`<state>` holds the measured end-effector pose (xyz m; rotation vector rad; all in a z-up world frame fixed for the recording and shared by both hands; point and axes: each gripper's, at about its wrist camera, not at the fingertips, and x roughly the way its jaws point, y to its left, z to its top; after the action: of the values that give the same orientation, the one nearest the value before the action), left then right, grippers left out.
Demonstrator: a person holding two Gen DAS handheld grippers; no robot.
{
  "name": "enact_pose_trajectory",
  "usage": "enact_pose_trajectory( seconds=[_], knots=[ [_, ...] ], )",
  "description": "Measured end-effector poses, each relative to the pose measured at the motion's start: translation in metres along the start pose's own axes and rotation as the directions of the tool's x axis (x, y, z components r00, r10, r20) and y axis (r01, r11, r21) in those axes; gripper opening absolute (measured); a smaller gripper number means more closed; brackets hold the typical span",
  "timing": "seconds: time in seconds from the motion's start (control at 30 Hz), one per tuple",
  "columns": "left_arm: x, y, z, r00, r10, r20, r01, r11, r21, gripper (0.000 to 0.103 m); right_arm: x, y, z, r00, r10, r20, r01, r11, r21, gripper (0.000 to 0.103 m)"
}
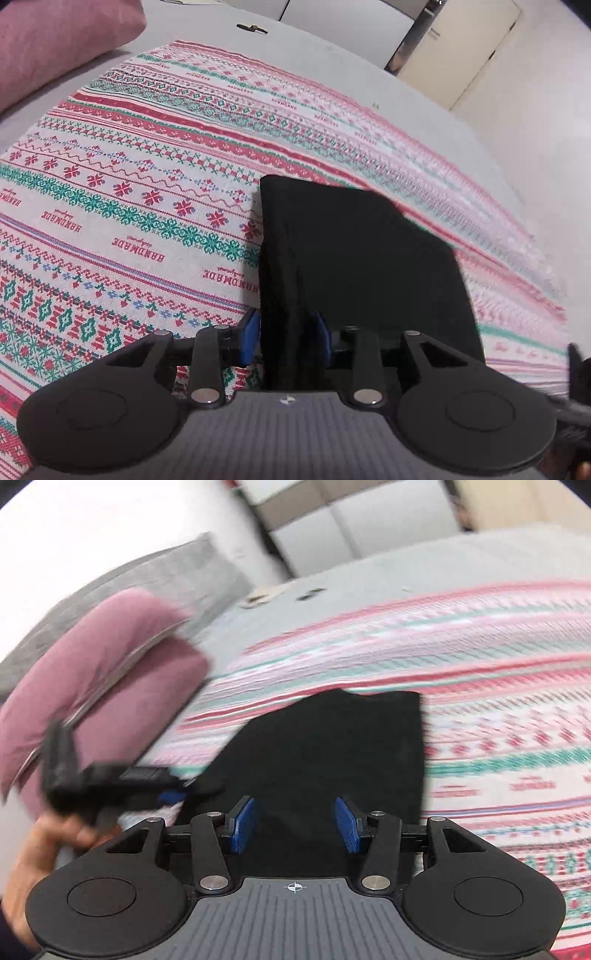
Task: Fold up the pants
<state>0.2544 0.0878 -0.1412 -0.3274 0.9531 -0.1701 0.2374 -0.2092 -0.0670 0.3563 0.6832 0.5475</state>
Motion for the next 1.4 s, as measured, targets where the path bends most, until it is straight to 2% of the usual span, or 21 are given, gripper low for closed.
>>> enact_pose_trajectory(
  seconds=[0.03, 0.1, 0.13, 0.23, 0.27, 0.43, 0.5, 0.53, 0.63, 0.7, 0.93, 1.1, 1.13, 1.23, 1.3, 1.4],
  knots=[
    [0.001, 0.001, 0.000, 1.000, -0.002, -0.001, 0.002, 1.000, -0.006, 0.060, 0.009, -0.007, -0.001, 0.999, -0.012, -0.036, 0.013, 1.000, 0.015, 0.050],
    [0.003, 0.005, 0.002, 1.000, -0.007, -0.006, 0.007, 0.999, -0.035, 0.063, 0.032, -0.019, -0.007, 0.987, -0.027, -0.160, 0.036, 0.998, 0.053, 0.048],
    [0.003, 0.007, 0.002, 1.000, -0.008, -0.011, 0.007, 0.999, -0.049, 0.068, 0.041, -0.024, -0.014, 0.980, -0.035, -0.195, 0.051, 0.996, 0.077, 0.048],
    [0.002, 0.013, 0.004, 0.999, 0.003, -0.040, -0.006, 0.997, -0.077, 0.089, 0.039, -0.011, -0.013, 0.976, -0.072, -0.206, 0.078, 0.997, 0.020, 0.048],
    [0.002, 0.016, 0.004, 0.999, 0.002, -0.044, -0.006, 0.996, -0.086, 0.091, 0.038, -0.011, -0.012, 0.973, -0.073, -0.218, 0.078, 0.997, 0.014, 0.048],
    [0.005, 0.016, 0.003, 0.999, -0.037, -0.034, 0.033, 0.994, -0.104, 0.093, 0.025, -0.027, 0.009, 0.982, -0.052, -0.182, 0.062, 0.997, 0.047, 0.051],
    [0.009, 0.008, 0.000, 1.000, -0.008, -0.030, 0.006, 0.997, -0.078, 0.095, 0.025, -0.037, 0.018, 0.984, -0.086, -0.153, 0.094, 0.995, 0.045, 0.062],
    [0.009, 0.002, -0.001, 1.000, 0.008, -0.025, -0.009, 0.998, -0.062, 0.095, 0.026, -0.041, 0.024, 0.983, -0.116, -0.140, 0.123, 0.991, 0.044, 0.064],
    [0.010, -0.013, -0.003, 0.999, 0.050, -0.013, -0.050, 0.999, -0.009, 0.095, 0.036, -0.056, 0.028, 0.978, -0.144, -0.153, 0.153, 0.987, 0.048, 0.064],
    [0.013, -0.020, -0.005, 0.998, 0.056, -0.014, -0.056, 0.998, 0.004, 0.095, 0.046, -0.067, 0.024, 0.978, -0.121, -0.171, 0.139, 0.986, 0.093, 0.065],
    [0.021, -0.026, -0.006, 0.999, 0.049, -0.017, -0.049, 0.999, 0.011, 0.096, 0.067, -0.062, 0.028, 0.989, -0.116, -0.087, 0.123, 0.988, 0.091, 0.064],
    [0.023, -0.027, -0.006, 0.999, 0.046, -0.014, -0.046, 0.999, -0.008, 0.097, 0.075, -0.053, 0.032, 0.986, -0.143, -0.088, 0.147, 0.988, 0.038, 0.034],
    [0.024, -0.027, -0.006, 0.999, 0.050, -0.008, -0.050, 0.999, -0.015, 0.096, 0.076, -0.052, 0.034, 0.985, -0.148, -0.094, 0.151, 0.988, 0.024, 0.031],
    [0.022, -0.028, -0.007, 0.997, 0.075, 0.021, -0.074, 0.997, -0.038, 0.082, 0.076, -0.049, 0.038, 0.981, -0.162, -0.106, 0.162, 0.987, -0.007, 0.024],
    [0.020, -0.030, -0.007, 0.994, 0.099, 0.035, -0.098, 0.994, -0.041, 0.076, 0.075, -0.048, 0.040, 0.981, -0.164, -0.106, 0.163, 0.986, -0.016, 0.014],
    [0.016, -0.031, -0.005, 0.992, 0.112, 0.052, -0.109, 0.993, -0.047, 0.062, 0.072, -0.043, 0.041, 0.981, -0.172, -0.095, 0.168, 0.985, -0.045, 0.008]
  ],
)
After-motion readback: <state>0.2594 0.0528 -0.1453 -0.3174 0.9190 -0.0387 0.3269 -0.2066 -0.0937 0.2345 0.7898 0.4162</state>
